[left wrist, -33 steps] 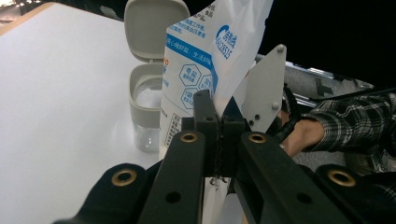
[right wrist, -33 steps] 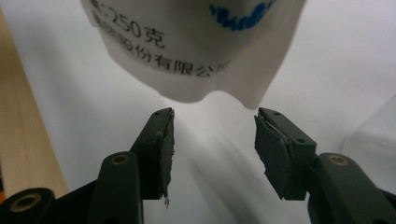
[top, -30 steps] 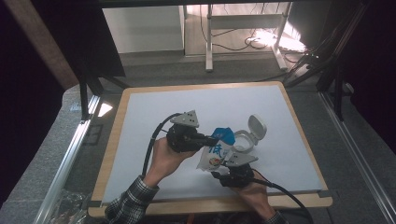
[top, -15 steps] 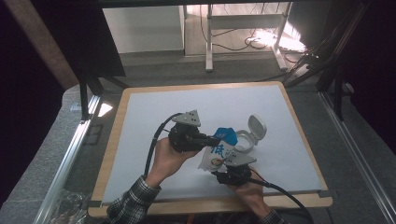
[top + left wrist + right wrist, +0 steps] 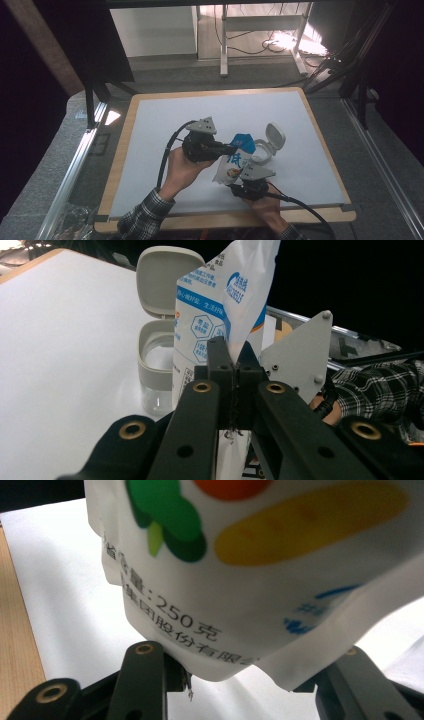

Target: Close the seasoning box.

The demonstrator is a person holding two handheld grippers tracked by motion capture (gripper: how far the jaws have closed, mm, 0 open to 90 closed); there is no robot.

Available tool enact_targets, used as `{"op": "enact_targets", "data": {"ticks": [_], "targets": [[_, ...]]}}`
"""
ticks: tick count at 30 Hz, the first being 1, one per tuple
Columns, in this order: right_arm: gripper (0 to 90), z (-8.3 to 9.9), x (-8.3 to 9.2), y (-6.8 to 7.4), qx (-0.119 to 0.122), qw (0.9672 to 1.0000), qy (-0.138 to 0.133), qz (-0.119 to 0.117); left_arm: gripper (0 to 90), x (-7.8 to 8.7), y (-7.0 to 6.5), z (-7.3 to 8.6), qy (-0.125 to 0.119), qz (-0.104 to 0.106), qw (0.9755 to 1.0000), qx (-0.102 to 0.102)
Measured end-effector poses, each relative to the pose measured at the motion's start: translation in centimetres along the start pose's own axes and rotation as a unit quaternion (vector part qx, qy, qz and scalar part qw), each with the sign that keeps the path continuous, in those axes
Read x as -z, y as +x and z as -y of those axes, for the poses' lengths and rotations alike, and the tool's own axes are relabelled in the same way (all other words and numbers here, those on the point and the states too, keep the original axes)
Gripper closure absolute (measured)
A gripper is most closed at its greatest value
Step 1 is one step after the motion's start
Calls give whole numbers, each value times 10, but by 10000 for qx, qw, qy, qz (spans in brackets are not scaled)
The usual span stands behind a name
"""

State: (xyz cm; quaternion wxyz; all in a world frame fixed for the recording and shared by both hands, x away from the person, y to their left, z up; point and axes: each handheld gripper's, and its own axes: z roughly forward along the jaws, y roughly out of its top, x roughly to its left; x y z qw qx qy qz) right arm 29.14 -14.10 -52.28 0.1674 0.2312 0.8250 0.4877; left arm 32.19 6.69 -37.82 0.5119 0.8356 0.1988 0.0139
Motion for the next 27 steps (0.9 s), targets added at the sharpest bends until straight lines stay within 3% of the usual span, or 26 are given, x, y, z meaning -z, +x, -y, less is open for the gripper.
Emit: {"op": "enact_targets", "data": {"ticks": [3,4,5,18,27], "targets": [[559,0,0,-2,34,10000,32,-27,898,-3,1,0,13,-74,10000,4],[560,0,0,-3,-28,9997,90,-210,897,-4,2,-1,33,-117,9999,-1],[560,1,0,-2,0,10000,75,-51,897,-5,2,-1,45,-140,9999,5],[581,2,2,-4,-111,9988,141,-450,892,-15,4,-8,110,-236,9996,-83],[595,2,6,-5,-125,9987,105,-487,890,-20,3,-12,94,-204,9997,-121]]}}
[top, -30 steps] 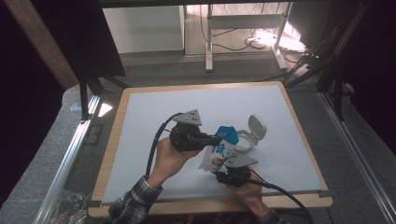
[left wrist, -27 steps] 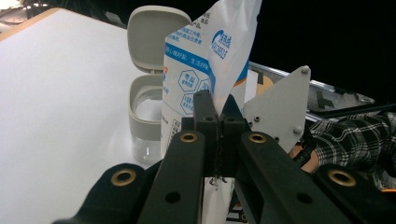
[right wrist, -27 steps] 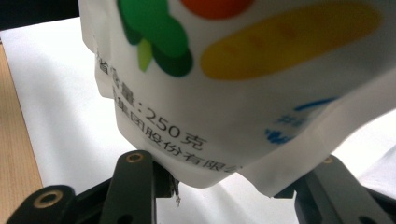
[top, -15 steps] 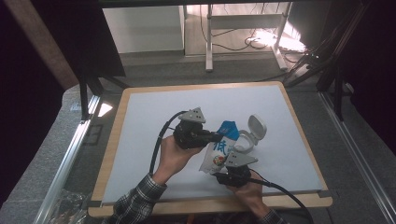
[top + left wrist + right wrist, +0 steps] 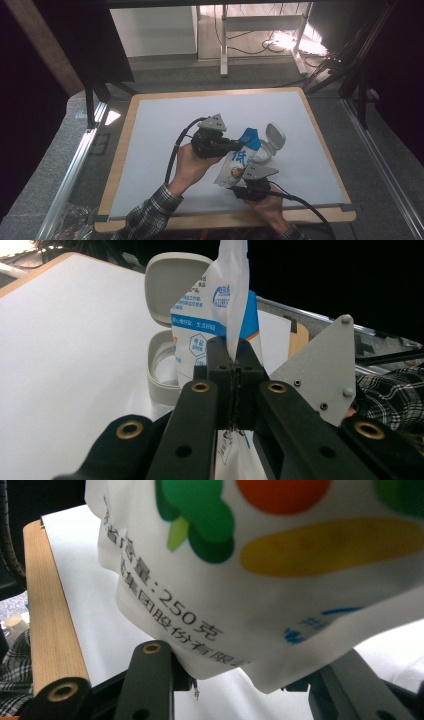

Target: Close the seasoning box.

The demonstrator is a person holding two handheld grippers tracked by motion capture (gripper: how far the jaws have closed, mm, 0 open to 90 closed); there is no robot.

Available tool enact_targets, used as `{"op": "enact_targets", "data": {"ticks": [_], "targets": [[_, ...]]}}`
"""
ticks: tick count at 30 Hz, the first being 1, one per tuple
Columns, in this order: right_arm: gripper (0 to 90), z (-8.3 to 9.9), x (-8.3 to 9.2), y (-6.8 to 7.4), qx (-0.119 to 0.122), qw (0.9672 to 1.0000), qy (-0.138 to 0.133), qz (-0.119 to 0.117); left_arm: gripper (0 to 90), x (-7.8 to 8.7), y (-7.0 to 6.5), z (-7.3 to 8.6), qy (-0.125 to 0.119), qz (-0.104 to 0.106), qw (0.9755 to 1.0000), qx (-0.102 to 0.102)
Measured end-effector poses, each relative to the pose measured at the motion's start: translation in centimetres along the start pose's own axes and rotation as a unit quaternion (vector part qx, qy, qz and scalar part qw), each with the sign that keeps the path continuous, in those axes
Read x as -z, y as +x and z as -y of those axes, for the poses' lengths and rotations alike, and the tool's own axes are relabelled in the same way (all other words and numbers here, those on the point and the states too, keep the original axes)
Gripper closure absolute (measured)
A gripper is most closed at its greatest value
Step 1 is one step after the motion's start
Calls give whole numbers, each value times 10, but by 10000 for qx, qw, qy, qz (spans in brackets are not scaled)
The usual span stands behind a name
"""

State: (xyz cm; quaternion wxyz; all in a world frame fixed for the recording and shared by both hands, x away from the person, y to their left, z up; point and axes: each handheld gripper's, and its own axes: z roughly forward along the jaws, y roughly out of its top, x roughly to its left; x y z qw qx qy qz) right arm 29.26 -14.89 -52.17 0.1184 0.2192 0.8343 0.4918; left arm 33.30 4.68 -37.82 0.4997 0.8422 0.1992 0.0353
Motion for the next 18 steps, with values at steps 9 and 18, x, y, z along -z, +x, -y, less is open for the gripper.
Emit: {"op": "enact_targets", "data": {"ticks": [9,18], "targets": [[607,2,2,-2,-18,9999,-70,-133,876,-4,0,-1,-1,102,9999,1],[612,3,4,-1,-63,9997,-167,-161,854,-6,2,3,-20,153,9998,112]]}}
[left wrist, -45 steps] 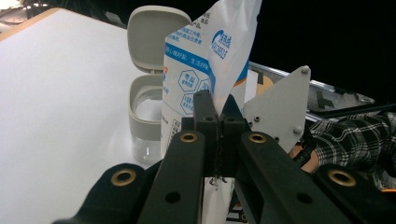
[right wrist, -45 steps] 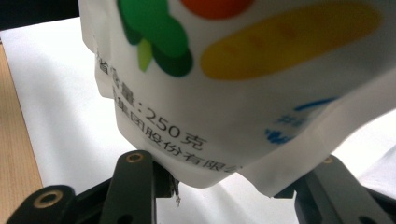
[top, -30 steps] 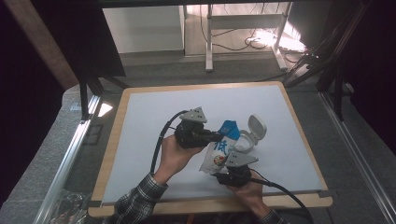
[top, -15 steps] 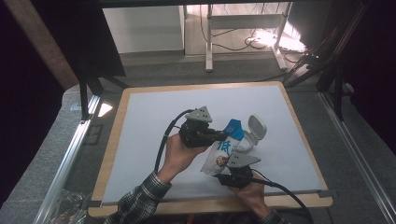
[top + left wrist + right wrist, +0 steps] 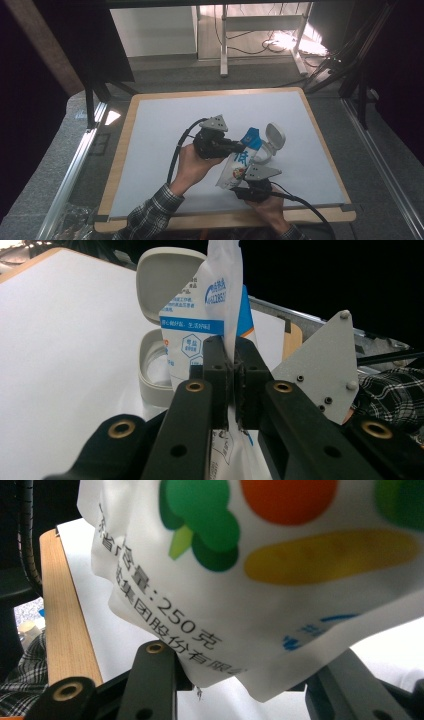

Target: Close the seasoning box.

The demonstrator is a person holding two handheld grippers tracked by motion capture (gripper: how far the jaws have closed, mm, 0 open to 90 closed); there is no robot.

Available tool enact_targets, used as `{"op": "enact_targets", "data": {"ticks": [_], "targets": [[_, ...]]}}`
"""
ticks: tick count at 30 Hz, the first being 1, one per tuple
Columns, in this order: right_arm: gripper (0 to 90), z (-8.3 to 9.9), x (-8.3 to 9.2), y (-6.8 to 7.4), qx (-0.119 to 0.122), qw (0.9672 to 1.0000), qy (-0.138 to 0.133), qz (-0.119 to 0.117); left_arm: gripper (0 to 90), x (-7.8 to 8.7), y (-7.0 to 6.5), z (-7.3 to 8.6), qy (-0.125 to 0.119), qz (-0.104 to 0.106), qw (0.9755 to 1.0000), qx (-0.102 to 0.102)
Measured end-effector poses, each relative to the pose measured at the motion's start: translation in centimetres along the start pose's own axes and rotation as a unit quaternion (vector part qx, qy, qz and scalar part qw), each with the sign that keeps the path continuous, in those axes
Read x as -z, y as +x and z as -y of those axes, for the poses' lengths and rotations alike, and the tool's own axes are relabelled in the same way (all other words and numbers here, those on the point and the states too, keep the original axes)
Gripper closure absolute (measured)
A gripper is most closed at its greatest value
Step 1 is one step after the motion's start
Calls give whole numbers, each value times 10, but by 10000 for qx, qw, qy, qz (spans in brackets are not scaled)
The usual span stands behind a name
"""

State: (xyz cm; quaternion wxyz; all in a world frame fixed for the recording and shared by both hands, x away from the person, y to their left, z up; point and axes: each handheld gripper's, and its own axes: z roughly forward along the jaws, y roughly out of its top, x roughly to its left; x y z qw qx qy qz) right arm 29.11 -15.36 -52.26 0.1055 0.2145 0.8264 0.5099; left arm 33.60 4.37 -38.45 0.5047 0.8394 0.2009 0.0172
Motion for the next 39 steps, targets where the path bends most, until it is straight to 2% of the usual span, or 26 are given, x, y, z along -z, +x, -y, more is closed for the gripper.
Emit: {"op": "enact_targets", "data": {"ticks": [7,15,28,32,33,39], "targets": [[612,0,3,-3,-105,9999,-112,-38,831,1,2,3,-34,-28,10000,64],[608,1,3,-5,-260,9995,-106,-157,889,-6,1,1,45,-281,9996,-33],[601,2,5,-7,-377,9989,-28,-278,891,-20,4,-6,211,-337,9991,-111],[601,2,5,-8,-449,9984,-39,-343,891,-21,5,-7,246,-355,9990,-104],[601,2,5,-8,-457,9983,-55,-349,891,-23,5,-7,186,-351,9992,-27],[602,1,5,-8,-437,9984,-56,-364,891,-25,5,-10,302,-372,9988,-133]]}}
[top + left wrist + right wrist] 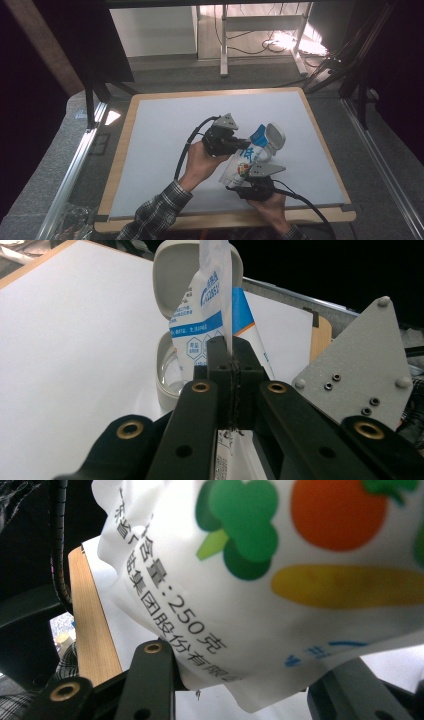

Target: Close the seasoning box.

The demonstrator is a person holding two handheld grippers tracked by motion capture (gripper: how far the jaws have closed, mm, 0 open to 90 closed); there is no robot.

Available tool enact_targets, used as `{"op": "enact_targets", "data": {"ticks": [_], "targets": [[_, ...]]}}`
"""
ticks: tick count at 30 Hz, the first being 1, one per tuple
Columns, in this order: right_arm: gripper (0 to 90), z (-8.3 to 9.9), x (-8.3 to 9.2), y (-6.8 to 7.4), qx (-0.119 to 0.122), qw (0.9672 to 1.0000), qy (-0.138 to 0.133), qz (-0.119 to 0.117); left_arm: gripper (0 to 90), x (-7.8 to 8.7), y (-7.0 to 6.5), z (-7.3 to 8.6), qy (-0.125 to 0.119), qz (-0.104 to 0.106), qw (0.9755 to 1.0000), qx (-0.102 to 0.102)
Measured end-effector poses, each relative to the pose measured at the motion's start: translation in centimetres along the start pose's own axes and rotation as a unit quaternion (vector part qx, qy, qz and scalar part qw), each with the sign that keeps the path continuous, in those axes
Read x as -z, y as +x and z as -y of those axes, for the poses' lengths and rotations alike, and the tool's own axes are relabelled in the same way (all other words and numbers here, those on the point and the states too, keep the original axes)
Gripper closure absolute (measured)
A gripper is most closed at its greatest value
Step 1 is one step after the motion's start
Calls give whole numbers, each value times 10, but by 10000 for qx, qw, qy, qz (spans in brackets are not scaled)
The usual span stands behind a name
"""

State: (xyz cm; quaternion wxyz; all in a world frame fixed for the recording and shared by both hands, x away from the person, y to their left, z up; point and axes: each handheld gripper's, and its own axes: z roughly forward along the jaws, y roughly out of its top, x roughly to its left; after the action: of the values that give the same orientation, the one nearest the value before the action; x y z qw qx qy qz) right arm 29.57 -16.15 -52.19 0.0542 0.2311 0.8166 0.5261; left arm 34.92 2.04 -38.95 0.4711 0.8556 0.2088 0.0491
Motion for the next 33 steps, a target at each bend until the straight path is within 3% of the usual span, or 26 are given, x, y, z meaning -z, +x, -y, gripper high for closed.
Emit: {"op": "enact_targets", "data": {"ticks": [33], "targets": [[618,-6,-1,5,-116,9990,-76,-420,890,-13,3,-7,179,-90,9998,29]]}}
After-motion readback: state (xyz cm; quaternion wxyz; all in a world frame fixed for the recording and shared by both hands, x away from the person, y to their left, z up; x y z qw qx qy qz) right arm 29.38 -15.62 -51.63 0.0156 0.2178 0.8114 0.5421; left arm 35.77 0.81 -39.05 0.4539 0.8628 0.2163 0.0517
